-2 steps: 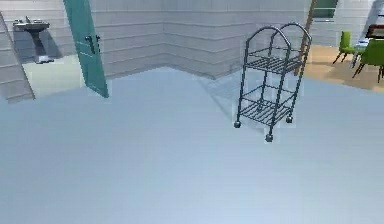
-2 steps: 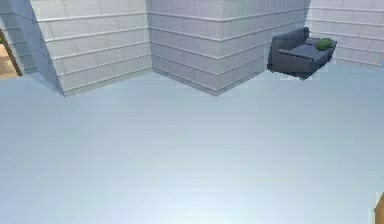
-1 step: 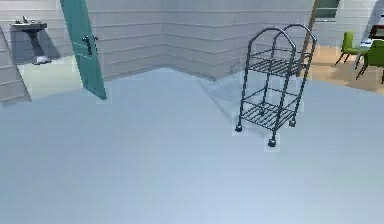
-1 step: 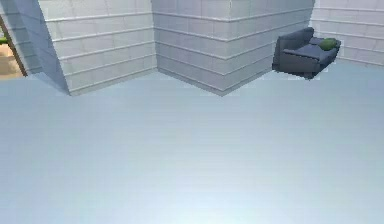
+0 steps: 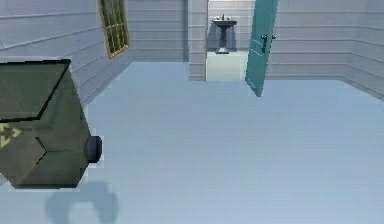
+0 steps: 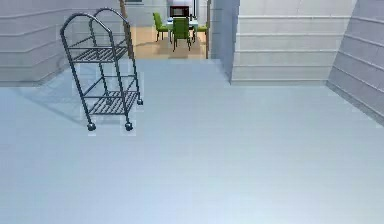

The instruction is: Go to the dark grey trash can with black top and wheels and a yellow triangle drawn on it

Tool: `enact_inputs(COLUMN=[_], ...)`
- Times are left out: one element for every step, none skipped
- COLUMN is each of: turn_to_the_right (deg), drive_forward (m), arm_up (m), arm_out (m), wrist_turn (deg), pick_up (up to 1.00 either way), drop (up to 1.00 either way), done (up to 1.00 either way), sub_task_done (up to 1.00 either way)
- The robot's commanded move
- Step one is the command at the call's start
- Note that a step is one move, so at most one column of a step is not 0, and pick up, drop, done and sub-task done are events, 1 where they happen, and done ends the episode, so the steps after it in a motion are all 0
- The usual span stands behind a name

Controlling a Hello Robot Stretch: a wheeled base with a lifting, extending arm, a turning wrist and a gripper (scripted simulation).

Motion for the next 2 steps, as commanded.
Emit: enact_inputs(turn_to_the_right=[-39.0,0.0], drive_forward=[0.00,0.65], arm_up=[0.00,0.00], arm_out=[0.00,0.00], wrist_turn=[0.0,0.0], pick_up=[0.00,0.00], drop=[0.00,0.00], done=[0.00,0.00], sub_task_done=[0.00,0.00])
